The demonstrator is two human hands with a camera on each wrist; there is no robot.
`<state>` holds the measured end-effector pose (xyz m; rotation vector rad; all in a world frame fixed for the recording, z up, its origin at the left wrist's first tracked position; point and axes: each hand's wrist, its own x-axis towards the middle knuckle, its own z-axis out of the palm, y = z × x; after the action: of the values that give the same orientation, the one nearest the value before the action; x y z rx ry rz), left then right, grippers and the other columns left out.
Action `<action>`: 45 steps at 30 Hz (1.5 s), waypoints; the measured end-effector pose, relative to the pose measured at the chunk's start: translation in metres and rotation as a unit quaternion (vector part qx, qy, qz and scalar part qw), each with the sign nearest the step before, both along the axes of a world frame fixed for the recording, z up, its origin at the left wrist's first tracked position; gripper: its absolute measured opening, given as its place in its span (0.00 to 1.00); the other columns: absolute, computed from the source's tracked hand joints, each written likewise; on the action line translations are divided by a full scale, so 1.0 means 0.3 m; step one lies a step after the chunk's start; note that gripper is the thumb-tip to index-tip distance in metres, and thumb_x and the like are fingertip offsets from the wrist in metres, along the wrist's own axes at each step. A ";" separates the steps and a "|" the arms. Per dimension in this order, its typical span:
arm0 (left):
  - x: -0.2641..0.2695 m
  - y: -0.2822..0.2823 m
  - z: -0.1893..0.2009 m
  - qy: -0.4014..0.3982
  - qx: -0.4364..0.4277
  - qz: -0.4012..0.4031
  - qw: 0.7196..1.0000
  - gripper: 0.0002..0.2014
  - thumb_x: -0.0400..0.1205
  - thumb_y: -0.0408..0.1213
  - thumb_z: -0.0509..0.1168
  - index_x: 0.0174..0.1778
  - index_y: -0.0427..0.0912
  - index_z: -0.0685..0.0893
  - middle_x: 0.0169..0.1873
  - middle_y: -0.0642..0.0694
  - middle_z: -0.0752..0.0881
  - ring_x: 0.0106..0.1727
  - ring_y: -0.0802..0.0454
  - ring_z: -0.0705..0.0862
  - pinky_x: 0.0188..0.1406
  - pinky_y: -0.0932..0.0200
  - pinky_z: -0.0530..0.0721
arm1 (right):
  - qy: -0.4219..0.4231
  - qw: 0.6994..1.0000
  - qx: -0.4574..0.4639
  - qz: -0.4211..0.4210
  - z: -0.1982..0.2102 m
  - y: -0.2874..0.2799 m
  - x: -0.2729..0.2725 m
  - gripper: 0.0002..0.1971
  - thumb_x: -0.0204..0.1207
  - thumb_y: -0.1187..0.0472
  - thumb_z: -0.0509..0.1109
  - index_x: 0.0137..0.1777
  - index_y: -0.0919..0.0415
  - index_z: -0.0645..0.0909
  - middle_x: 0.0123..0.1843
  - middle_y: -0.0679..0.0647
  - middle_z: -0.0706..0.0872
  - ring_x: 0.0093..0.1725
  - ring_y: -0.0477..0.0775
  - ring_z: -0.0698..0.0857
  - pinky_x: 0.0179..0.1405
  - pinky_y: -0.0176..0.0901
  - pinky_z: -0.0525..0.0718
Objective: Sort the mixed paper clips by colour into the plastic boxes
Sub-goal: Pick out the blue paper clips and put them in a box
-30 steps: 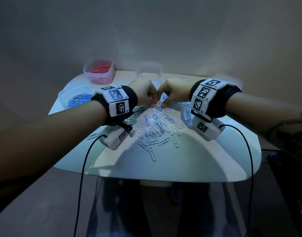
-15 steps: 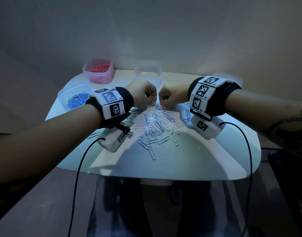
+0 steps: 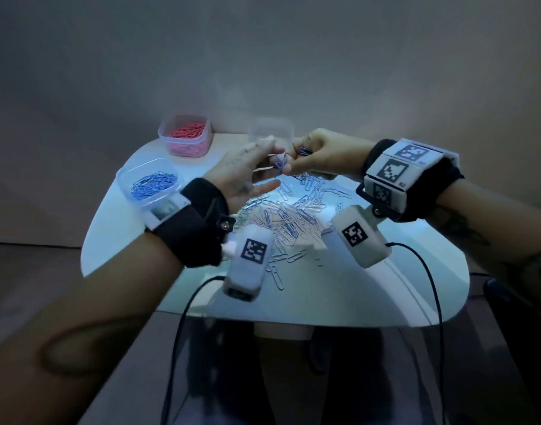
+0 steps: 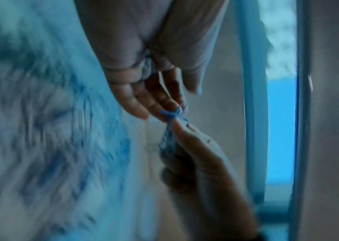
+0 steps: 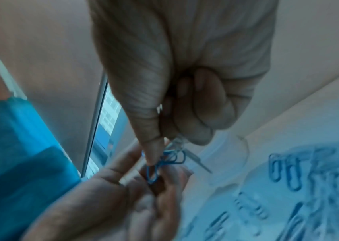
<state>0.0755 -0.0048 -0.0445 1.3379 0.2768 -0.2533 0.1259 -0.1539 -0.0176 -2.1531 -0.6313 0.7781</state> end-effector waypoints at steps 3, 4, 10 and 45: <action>-0.035 -0.030 -0.026 0.069 -0.197 0.109 0.972 0.23 0.85 0.58 0.49 0.41 0.44 0.79 0.39 0.47 0.81 0.38 0.56 0.79 0.41 0.61 0.75 | 0.062 0.995 0.067 -0.050 -0.002 0.014 -0.036 0.12 0.78 0.68 0.66 0.33 0.59 0.75 0.19 0.48 0.67 0.15 0.39 0.62 0.12 0.27 0.57; -0.047 -0.036 -0.035 0.078 -0.259 0.128 0.954 0.26 0.84 0.60 0.47 0.43 0.42 0.79 0.41 0.45 0.81 0.41 0.53 0.79 0.44 0.59 0.75 | 0.081 0.991 0.082 -0.065 -0.003 0.020 -0.046 0.13 0.78 0.68 0.66 0.32 0.59 0.74 0.19 0.48 0.66 0.14 0.39 0.62 0.11 0.27 0.56; -0.103 -0.094 -0.026 0.022 -0.419 0.160 0.893 0.31 0.84 0.60 0.44 0.58 0.35 0.79 0.45 0.40 0.86 0.47 0.46 0.84 0.51 0.55 0.79 | 0.074 0.996 0.024 -0.042 0.022 0.094 -0.114 0.15 0.78 0.64 0.68 0.29 0.57 0.74 0.23 0.50 0.67 0.21 0.45 0.61 0.15 0.31 0.55; -0.183 -0.071 -0.027 -0.087 -0.600 0.176 0.775 0.26 0.88 0.47 0.40 0.51 0.38 0.82 0.53 0.39 0.87 0.76 0.41 0.70 0.55 0.43 0.79 | -0.184 0.977 0.069 -0.083 0.029 0.083 -0.304 0.07 0.74 0.66 0.70 0.35 0.64 0.81 0.16 0.46 0.68 0.19 0.41 0.68 0.21 0.28 0.63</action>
<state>0.0207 -0.0260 -0.0526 0.0090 0.1412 0.0430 0.0346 -0.1289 -0.0089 -2.2030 -0.6591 0.2383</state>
